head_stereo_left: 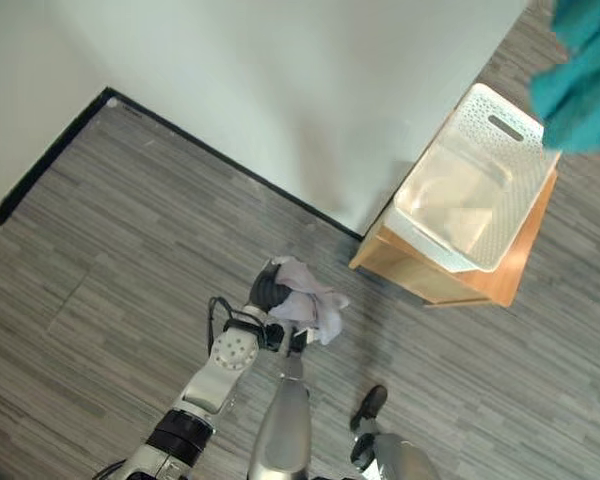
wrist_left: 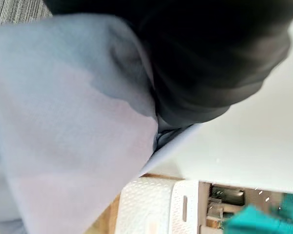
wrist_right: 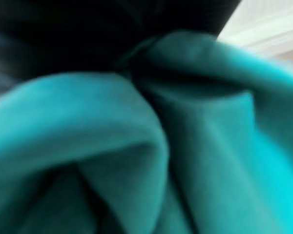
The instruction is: Pick up bed clothes into laundry basket.
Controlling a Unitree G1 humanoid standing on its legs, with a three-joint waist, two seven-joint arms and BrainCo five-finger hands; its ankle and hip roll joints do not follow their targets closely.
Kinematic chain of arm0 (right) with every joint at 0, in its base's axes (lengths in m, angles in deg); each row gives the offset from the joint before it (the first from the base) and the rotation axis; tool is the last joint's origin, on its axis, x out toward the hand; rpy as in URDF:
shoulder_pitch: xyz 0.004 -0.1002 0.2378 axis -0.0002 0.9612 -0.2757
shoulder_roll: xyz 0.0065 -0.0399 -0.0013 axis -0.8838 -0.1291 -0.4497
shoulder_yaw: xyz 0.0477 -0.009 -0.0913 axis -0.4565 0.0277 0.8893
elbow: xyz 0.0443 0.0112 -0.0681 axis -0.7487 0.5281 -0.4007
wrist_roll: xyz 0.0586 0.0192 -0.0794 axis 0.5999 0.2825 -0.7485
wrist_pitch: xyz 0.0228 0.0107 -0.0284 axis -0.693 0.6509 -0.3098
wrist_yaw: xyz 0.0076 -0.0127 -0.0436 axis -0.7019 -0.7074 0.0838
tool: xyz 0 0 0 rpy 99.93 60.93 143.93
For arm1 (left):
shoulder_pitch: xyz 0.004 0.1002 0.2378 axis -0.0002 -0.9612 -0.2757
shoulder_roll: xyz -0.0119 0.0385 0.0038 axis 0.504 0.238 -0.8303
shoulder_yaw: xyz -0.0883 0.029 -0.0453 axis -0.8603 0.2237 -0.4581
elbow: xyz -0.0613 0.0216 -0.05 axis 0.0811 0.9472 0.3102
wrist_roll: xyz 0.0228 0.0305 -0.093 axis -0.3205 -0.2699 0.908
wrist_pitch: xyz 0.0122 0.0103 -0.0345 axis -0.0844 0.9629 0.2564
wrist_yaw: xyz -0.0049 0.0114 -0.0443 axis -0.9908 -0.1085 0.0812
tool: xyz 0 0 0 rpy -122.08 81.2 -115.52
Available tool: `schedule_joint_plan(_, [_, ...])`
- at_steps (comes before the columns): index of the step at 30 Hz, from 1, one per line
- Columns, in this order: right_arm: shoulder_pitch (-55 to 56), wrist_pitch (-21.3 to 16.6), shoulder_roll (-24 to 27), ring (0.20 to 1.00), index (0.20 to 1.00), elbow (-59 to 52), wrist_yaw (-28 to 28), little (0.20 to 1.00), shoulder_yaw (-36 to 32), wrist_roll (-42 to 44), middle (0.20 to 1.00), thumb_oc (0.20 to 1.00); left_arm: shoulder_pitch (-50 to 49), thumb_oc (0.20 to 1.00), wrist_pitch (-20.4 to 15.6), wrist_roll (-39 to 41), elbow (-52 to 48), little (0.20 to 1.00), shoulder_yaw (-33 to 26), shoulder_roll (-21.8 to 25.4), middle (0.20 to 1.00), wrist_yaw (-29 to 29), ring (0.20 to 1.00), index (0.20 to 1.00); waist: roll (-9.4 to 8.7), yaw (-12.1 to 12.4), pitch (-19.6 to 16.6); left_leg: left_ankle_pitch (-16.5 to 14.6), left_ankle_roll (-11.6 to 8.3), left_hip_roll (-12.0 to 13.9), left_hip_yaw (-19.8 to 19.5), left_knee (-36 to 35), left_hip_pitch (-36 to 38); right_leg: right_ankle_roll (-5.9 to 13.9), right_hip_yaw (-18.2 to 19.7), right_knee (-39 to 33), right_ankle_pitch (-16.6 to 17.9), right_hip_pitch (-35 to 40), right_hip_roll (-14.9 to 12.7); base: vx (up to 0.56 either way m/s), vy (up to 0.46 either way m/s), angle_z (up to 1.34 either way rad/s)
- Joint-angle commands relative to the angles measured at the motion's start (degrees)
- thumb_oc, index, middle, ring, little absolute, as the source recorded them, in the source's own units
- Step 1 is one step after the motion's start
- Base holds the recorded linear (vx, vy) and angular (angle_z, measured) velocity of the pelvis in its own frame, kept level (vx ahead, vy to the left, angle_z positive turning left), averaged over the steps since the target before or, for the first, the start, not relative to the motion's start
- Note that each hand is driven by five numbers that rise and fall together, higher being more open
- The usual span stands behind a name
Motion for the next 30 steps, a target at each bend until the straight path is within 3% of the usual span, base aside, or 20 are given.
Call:
schedule_joint_plan(1, [-4.5,-0.8,5.8,0.200,0.200,0.7,2.0,0.200,3.8,2.3,0.200,0.200,1.7,0.200,-4.8,2.1,-3.7,0.200,1.3,1.4,0.200,-0.6,0.200,0.200,-1.47,1.4,-1.7,-7.9,-4.03,1.4,0.8,0.2,3.2,1.67,0.2,1.1,-3.7,-0.7,-1.2,-0.01,-0.032,0.18])
schedule_joint_plan(6, [-3.9,-0.2,4.6,0.200,0.200,1.5,1.2,0.200,4.4,1.4,0.200,0.200,2.8,0.200,-4.7,2.0,-4.0,0.200,1.4,2.0,0.200,-0.8,0.200,0.200,-1.93,2.1,-0.9,-7.7,-4.16,1.3,0.3,0.2,2.6,1.66,-0.9,1.1,-3.6,-0.6,-1.2,-0.02,-0.021,0.17])
schedule_joint_plan(15, [-1.2,-0.5,4.2,0.200,0.200,1.1,1.1,0.200,2.9,1.3,0.200,0.200,2.6,0.200,-4.6,2.0,-3.8,0.200,1.0,1.7,0.200,-1.4,0.200,0.200,-0.95,1.5,-0.2,-7.8,-3.85,1.0,0.4,0.2,2.7,1.68,-0.6,1.1,-3.3,-0.6,-1.5,-0.01,0.009,0.04])
schedule_joint_plan(24, [14.3,-0.4,2.3,0.200,0.200,-7.8,1.7,0.200,-10.0,-1.2,0.200,0.200,4.5,0.200,-4.4,0.7,-3.5,0.200,0.3,0.2,0.200,-2.8,0.200,0.200,1.22,-0.3,1.1,-7.9,-3.41,0.8,1.4,0.2,3.3,1.39,0.1,1.1,-2.8,-0.9,-2.0,-0.03,0.025,-0.05])
schedule_joint_plan(30, [25.7,0.5,-0.9,0.200,0.200,-11.4,2.2,0.200,-19.4,-4.1,0.200,0.200,6.2,0.200,-4.1,0.2,-2.5,0.200,1.1,-0.5,0.200,-3.3,0.200,0.200,1.64,-0.6,1.9,-7.7,-3.22,0.8,1.6,0.2,3.2,1.31,0.6,1.1,-2.6,-1.8,-2.0,-0.04,0.012,-0.07])
